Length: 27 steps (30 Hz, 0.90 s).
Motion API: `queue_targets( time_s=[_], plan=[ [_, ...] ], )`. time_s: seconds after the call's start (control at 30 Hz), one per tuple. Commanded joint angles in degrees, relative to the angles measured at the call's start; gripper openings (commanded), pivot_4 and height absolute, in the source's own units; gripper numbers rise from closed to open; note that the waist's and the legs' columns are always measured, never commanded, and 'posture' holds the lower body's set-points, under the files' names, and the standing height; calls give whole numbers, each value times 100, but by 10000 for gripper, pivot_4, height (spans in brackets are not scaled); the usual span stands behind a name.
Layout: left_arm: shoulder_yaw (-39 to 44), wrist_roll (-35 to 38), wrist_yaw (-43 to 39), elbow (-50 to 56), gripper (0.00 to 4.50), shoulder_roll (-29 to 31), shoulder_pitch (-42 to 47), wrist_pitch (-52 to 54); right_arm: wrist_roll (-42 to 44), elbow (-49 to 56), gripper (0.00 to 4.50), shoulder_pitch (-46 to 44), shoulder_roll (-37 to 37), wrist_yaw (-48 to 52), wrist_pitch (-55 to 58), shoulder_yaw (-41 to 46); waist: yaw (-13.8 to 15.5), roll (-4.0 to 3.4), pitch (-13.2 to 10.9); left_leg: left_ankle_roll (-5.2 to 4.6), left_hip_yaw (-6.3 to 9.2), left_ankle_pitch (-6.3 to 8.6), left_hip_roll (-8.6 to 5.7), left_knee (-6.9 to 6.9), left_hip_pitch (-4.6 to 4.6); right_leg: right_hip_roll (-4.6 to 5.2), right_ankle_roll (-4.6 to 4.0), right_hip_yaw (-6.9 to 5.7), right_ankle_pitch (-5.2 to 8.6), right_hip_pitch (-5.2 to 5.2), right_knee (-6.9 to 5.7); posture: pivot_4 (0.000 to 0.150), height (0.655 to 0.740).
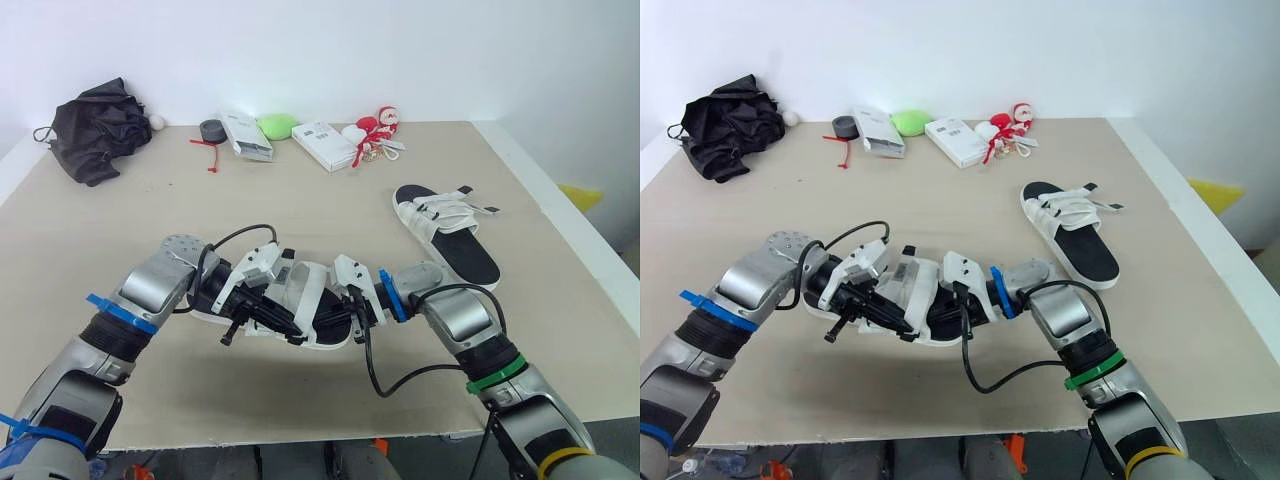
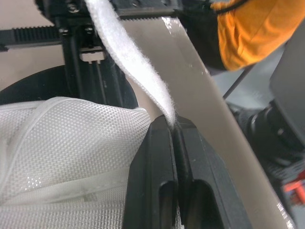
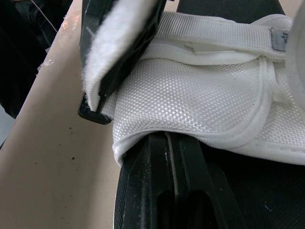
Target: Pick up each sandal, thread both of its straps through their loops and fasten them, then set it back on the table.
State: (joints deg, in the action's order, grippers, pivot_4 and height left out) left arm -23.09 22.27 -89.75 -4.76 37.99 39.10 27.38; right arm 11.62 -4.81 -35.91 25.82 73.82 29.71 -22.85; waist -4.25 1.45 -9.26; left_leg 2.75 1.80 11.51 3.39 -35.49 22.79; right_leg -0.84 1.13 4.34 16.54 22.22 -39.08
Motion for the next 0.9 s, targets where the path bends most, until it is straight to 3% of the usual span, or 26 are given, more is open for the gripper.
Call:
queue_targets(
  time_s=[0.03,0.13,0.3,0.37,0.63,0.83,0.9],
  plan=[
    [-138,-311,114,-41,7967,133,-260,127,-224,-326,0,157,87,-31,119,-283,0,-1,5,-1,0,0,0,0,-1,0,0,0,0,0,0,1500,7400],
    [-92,-267,98,25,18017,138,-269,165,-229,-358,0,130,84,-11,97,-303,3,-1,17,-1,0,0,-1,-2,-4,1,0,0,0,-6,0,1500,7400],
    [74,-62,141,162,40097,113,-234,473,-234,-407,0,88,69,9,70,-327,4,0,17,-1,0,0,-6,-3,-35,1,0,6,0,-39,0,1500,7400],
    [206,22,361,157,44158,20,-117,787,-231,-426,0,75,69,17,60,-333,4,0,17,-6,1,-4,-9,-5,-35,0,-1,10,-1,-40,0,1500,7400],
    [1183,1613,929,-144,44158,-337,808,3946,-237,-499,0,30,40,53,18,-337,1,9,10,-9,8,-3,-9,-6,-19,-6,9,10,2,-30,0,1500,7400],
    [1024,1612,1271,87,44158,-438,608,4112,-235,-496,0,40,15,39,17,-329,-7,9,10,-15,8,2,-8,-2,-20,-7,8,11,6,-28,0,1500,7400],
    [925,1526,1406,130,39076,-493,532,4032,-235,-489,0,53,21,33,19,-324,-6,10,9,-14,8,2,-8,-1,-20,-6,8,12,6,-28,0,1500,7400]
  ],
)
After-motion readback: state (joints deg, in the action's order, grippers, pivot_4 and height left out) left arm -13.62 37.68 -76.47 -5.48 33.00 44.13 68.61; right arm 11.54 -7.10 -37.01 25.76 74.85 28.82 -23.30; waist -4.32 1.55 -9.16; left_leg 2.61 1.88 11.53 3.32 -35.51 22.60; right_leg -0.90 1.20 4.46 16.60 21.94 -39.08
